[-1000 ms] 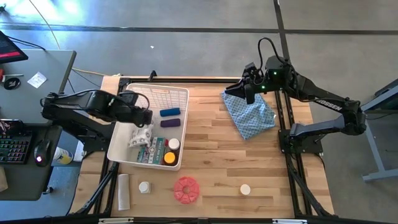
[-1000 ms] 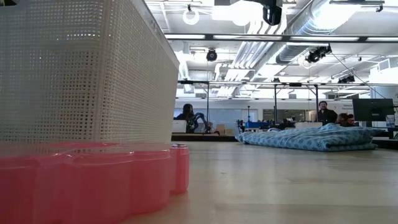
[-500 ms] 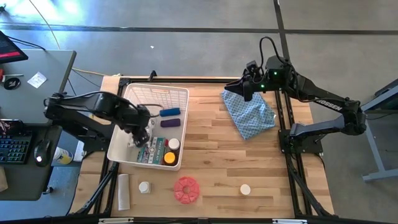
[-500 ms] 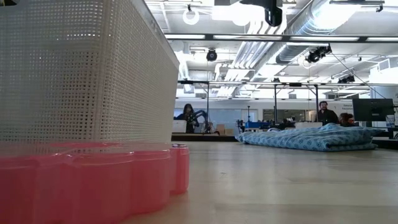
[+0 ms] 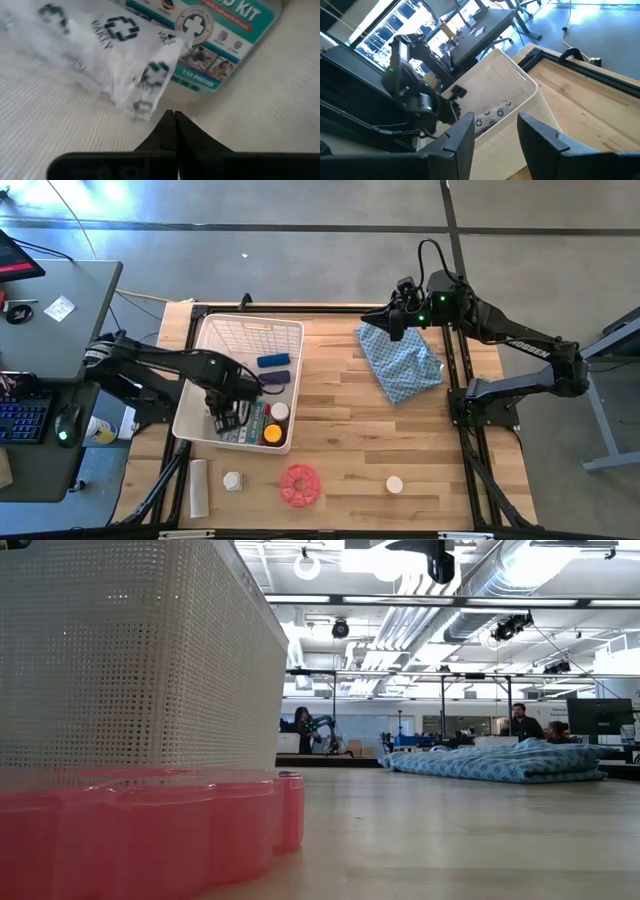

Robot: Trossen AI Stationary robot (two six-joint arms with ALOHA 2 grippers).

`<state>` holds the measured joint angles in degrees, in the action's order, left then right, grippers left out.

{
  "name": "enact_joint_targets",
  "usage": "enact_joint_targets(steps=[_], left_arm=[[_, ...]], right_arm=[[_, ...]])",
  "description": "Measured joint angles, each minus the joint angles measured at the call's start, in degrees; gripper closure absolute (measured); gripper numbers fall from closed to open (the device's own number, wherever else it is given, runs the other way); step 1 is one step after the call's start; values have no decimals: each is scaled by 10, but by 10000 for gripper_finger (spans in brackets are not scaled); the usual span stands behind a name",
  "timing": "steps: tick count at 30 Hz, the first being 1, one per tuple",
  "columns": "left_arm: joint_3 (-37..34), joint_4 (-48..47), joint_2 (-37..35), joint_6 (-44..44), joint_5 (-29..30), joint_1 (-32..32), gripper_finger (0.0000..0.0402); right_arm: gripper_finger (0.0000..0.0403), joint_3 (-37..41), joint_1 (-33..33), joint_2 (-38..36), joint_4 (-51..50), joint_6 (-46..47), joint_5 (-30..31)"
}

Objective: Pick & place medical supplies in basket/bin
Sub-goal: Put the white mailer bag into the white bin

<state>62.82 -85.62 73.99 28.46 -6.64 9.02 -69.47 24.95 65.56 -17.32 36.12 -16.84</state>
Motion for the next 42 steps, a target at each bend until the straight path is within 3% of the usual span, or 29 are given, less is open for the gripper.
enact_joint_targets(steps=[4, 8, 13, 21, 26, 35, 42], left_arm=[[-37, 33, 0, -44, -29, 0, 374], [-56, 74, 0, -76, -40, 0, 327], [-96, 81, 0, -87, 37, 0, 312], [-133, 55, 0, -5, 169, 0, 358], [-133, 59, 0, -2, 196, -1, 378], [-133, 95, 0, -12, 316, -1, 312], [-133, 58, 0, -12, 310, -59, 305]], right_arm=[[263, 0, 0, 0, 0, 0, 0], [263, 0, 0, 0, 0, -1, 0], [263, 0, 0, 0, -1, -1, 0], [263, 0, 0, 0, -1, -1, 15], [263, 0, 0, 0, -1, -2, 41], [263, 0, 0, 0, 0, -1, 61], [263, 0, 0, 0, -1, 0, 60]])
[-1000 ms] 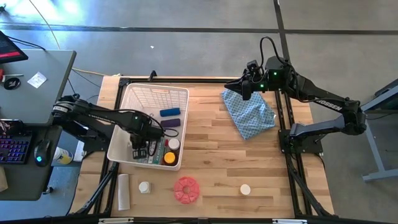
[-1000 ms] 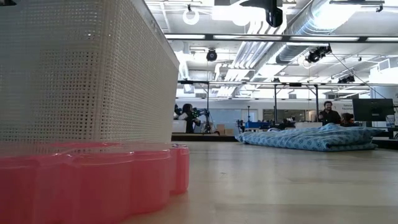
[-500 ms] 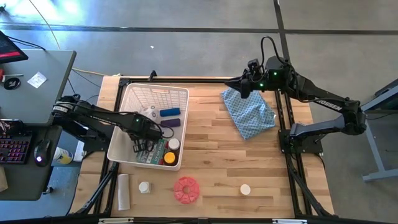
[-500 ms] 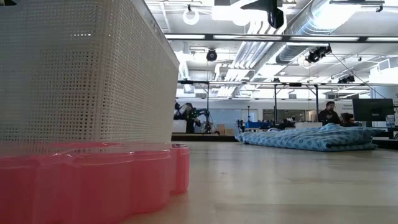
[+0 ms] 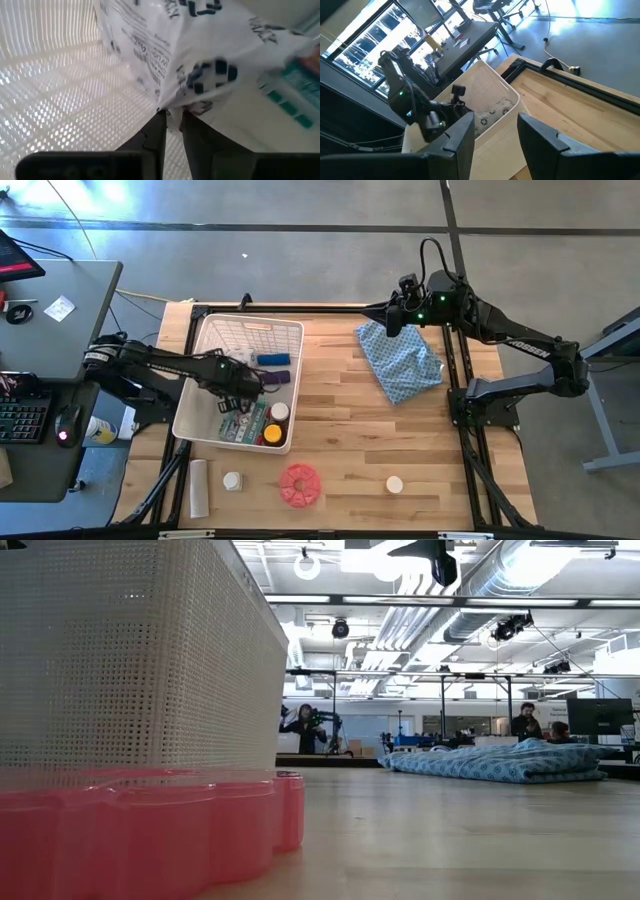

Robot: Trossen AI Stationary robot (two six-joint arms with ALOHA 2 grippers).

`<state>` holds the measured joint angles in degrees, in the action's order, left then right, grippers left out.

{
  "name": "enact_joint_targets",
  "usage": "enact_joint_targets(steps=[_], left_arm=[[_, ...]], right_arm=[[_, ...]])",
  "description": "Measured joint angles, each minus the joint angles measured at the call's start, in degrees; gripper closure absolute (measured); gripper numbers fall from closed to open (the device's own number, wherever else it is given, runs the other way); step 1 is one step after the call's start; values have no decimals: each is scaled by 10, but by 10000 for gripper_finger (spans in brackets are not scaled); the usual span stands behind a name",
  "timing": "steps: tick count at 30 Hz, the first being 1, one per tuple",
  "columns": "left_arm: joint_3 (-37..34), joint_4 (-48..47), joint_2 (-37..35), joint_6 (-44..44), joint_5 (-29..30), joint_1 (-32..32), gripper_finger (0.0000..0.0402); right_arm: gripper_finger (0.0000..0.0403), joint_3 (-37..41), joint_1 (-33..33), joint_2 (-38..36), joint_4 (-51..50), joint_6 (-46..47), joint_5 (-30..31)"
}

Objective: Pick & place medical supplies in basket/bin
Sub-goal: Put the white mailer bag into the white bin

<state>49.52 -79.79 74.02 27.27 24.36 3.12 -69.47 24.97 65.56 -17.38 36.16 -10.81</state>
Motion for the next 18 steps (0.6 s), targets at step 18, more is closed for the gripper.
enact_joint_targets(steps=[18], left_arm=[[140, -12, 0, -40, -145, -39, 312]], right_arm=[[263, 0, 0, 0, 0, 0, -2]])
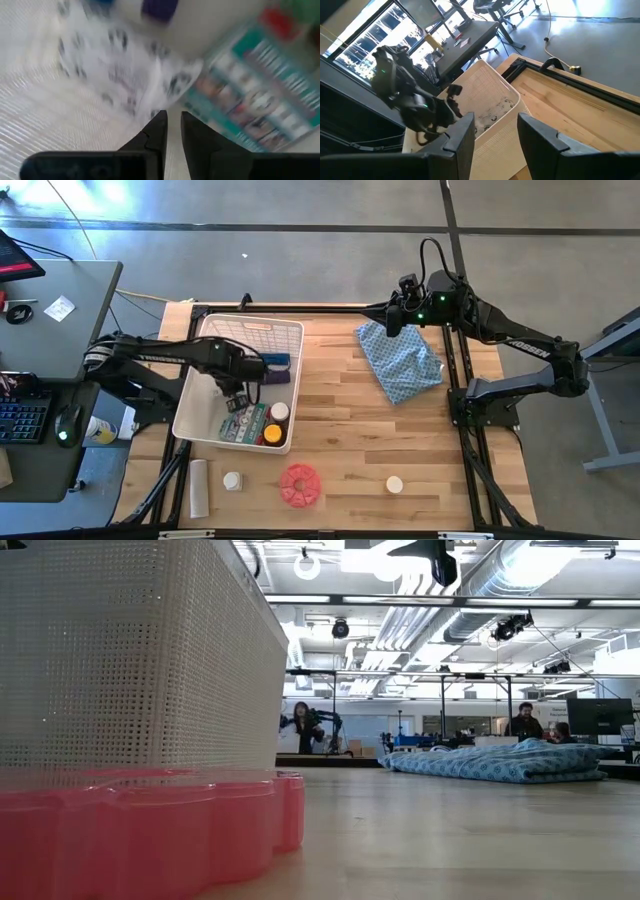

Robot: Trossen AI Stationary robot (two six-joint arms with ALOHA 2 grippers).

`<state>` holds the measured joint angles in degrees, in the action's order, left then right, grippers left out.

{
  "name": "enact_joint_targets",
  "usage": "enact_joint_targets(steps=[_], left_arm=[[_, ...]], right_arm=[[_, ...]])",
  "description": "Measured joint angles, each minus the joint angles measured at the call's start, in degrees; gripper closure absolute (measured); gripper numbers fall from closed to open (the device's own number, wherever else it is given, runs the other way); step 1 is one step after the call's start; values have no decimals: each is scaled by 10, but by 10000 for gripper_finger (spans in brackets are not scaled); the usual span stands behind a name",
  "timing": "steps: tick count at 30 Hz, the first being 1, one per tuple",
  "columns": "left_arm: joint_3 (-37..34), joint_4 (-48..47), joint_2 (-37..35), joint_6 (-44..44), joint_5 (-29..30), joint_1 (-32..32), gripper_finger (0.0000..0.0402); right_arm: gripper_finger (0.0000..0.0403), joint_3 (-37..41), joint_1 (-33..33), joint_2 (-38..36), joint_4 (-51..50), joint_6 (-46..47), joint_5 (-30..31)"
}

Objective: Pick & place medical supplies in basket/bin
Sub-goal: Put the white mailer bag into the white bin

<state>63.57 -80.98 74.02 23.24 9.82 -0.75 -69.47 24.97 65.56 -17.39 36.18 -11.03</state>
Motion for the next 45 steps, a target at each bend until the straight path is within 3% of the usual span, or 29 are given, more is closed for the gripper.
enact_joint_targets(steps=[4, 9, 21, 33, 45], left_arm=[[52, 68, 0, -10, 9, 0, 312], [59, 191, 0, -23, -15, 0, 312], [-59, 256, 72, -20, -17, 0, 312], [-110, 240, 102, -19, -50, 0, 312], [-112, 153, 90, -24, -59, 0, 312]], right_arm=[[263, 0, 0, 0, 0, 0, 0], [263, 0, 0, 0, 0, 0, -1], [263, 0, 0, 0, -7, 13, -31], [263, 0, 0, 0, -8, 29, -31], [263, 0, 0, 0, -8, 30, -28]])
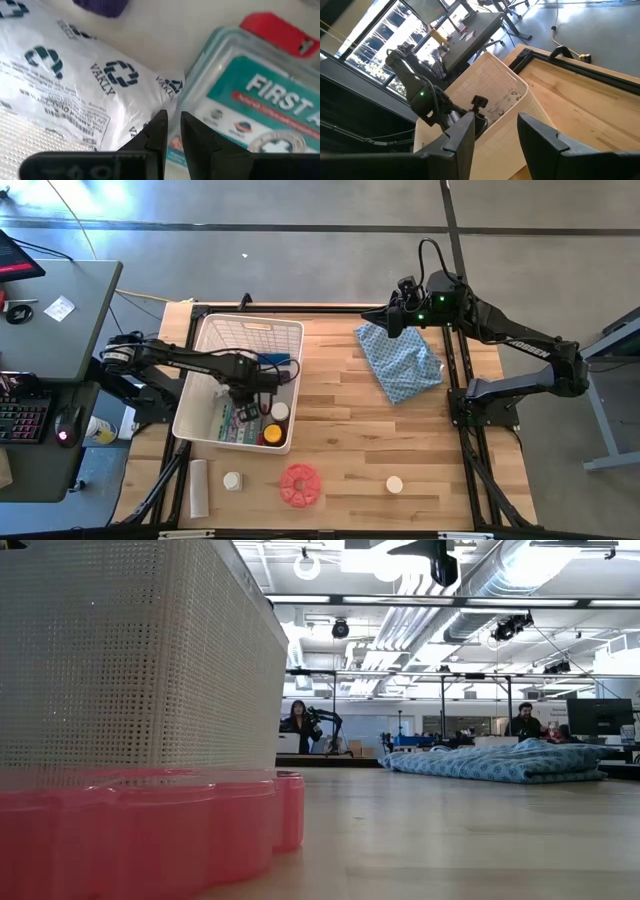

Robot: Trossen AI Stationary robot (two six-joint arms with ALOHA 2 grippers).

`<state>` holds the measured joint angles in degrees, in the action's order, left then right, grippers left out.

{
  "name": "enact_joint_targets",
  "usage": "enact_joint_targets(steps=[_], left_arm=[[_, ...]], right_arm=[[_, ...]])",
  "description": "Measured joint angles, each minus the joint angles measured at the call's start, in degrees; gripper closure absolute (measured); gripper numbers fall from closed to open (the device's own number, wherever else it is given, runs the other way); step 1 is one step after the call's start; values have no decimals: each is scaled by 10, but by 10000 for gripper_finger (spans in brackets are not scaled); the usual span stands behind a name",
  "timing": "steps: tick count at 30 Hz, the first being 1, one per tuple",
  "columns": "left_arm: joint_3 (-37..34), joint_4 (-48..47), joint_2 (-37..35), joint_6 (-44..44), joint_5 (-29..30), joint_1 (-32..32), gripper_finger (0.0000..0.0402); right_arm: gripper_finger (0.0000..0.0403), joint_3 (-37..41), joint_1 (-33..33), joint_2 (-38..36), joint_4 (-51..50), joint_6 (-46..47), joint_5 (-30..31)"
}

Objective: Pick & place medical supplies in basket/bin
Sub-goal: Put the white mailer bag into the white bin, then put the pink pill organizer into the white bin

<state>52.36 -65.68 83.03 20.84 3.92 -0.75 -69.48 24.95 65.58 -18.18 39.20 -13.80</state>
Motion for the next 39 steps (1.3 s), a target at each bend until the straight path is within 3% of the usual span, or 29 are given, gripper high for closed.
enact_joint_targets(steps=[4, 15, 22, 29, 35, 39], left_arm=[[11, -14, -7, 0, -19, 0, 312], [133, -27, -12, -11, -9, 0, 312], [121, 67, -9, -11, -88, 0, 312], [117, 34, -5, -9, -68, 0, 312], [118, -8, -17, -37, -95, 0, 312], [131, -49, -51, -25, -60, 0, 312]], right_arm=[[263, 0, 0, 0, 0, 0, 2], [263, 0, 0, 0, 0, 0, 15], [263, 0, 0, 0, 0, -1, 15], [263, 0, 0, 0, 0, 6, 14], [263, 0, 0, 0, 0, 6, 14], [263, 0, 0, 0, 0, 8, 14]])
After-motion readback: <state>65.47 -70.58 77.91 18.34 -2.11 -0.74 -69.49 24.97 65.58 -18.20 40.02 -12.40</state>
